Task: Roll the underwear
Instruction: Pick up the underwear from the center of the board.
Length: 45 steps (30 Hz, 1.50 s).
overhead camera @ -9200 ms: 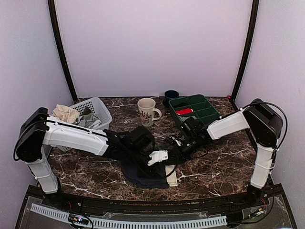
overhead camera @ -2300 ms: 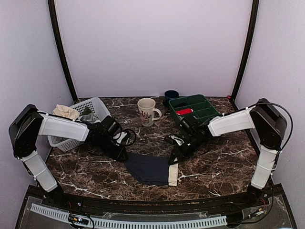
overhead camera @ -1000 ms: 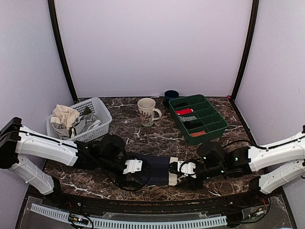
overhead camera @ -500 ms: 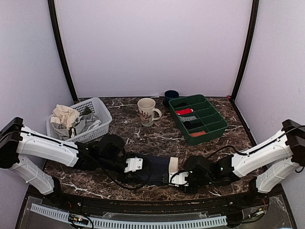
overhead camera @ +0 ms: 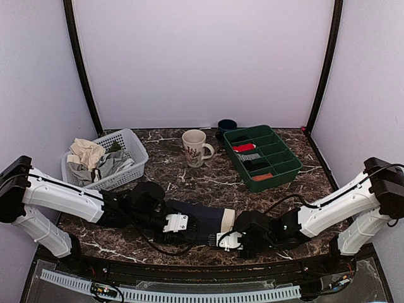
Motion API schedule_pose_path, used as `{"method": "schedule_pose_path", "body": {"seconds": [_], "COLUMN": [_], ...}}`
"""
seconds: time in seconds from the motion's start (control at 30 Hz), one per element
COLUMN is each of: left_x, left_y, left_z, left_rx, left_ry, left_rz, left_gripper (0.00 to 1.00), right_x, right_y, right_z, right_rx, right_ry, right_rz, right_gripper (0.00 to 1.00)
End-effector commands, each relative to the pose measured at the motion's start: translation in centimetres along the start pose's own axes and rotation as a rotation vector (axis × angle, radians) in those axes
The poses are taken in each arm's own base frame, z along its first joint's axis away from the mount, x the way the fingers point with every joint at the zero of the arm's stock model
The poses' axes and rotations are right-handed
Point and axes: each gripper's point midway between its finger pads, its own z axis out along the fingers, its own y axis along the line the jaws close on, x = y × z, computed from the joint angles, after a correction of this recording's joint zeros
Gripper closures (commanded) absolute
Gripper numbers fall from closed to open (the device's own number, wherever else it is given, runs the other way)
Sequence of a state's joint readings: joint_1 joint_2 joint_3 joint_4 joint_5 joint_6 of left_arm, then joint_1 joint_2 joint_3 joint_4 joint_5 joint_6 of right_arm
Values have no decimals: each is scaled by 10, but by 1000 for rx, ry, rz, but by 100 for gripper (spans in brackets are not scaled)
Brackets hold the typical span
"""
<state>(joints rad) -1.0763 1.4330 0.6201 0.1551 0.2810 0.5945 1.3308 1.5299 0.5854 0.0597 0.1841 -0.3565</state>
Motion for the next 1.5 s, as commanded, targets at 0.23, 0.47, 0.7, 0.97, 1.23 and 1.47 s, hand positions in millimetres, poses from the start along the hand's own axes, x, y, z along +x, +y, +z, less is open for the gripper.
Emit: {"method": "schedule_pose_path", "body": {"seconds": [0.23, 0.47, 0.7, 0.97, 1.23, 1.47], "left_x": [14, 27, 44, 50, 40, 34], "left_y": [-22, -18, -14, -14, -35, -44], "left_z": [14, 29, 42, 32, -9, -24], "left_rx": [93, 89, 81, 59, 114, 155], "left_ry": [31, 88, 165, 205, 175, 167], "left_rz": [116, 155, 151, 77, -6, -44], "left_gripper": [53, 60, 70, 100, 100, 100], "right_x": [9, 8, 9, 2, -34, -48], "right_y": [-3, -4, -4, -7, -3, 1], "right_z": [1, 0, 1, -1, -7, -21], "right_rx": [38, 42, 42, 44, -30, -133], "right_ry": [39, 35, 37, 9, -99, -168], "right_rz": [-41, -32, -42, -29, 10, 20], "right_gripper": [100, 100, 100, 100, 100, 100]}}
